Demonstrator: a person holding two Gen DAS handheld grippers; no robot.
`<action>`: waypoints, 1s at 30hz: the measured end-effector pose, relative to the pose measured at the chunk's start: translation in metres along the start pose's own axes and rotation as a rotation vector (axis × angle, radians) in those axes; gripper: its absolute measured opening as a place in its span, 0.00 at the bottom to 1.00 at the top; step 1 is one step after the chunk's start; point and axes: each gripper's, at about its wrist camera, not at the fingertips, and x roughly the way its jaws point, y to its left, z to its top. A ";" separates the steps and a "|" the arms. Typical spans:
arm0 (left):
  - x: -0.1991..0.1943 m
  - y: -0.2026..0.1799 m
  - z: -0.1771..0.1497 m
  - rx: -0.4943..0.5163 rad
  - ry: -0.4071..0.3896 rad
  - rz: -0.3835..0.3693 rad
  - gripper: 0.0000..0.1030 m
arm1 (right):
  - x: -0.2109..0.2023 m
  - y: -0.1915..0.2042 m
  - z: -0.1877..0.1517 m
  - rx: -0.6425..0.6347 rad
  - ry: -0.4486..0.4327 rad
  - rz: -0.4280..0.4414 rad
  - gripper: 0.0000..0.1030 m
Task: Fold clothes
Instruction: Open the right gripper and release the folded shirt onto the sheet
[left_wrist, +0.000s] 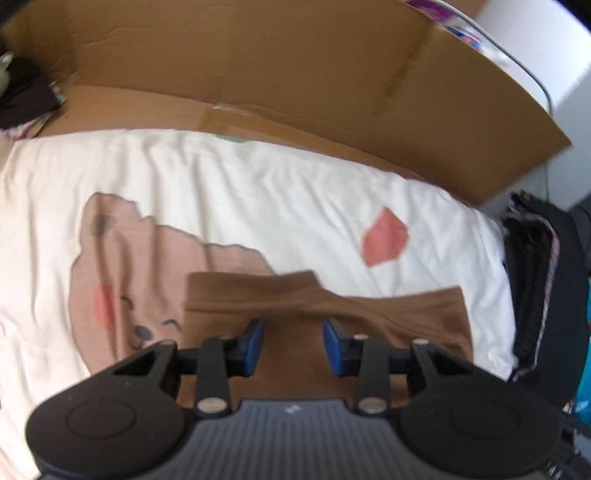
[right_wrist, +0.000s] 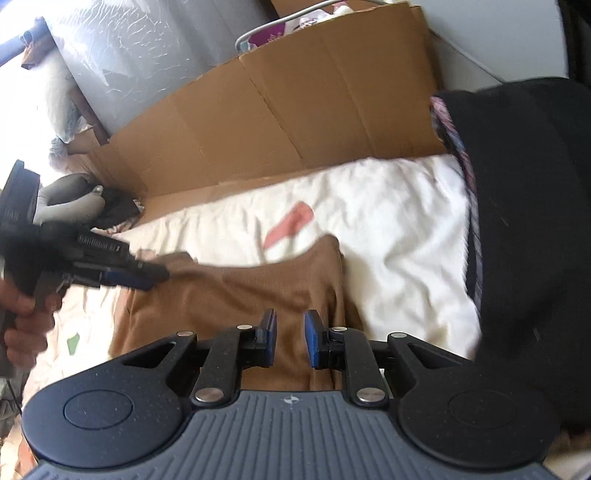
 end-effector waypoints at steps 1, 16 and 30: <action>0.001 0.005 0.001 -0.011 -0.002 0.003 0.37 | 0.006 0.000 0.004 -0.013 0.004 -0.005 0.17; 0.028 0.054 0.001 -0.053 0.026 -0.022 0.18 | 0.056 -0.022 0.017 -0.028 0.148 -0.010 0.04; -0.013 0.074 -0.009 -0.105 0.006 -0.129 0.32 | 0.026 -0.037 0.031 0.081 0.156 0.064 0.04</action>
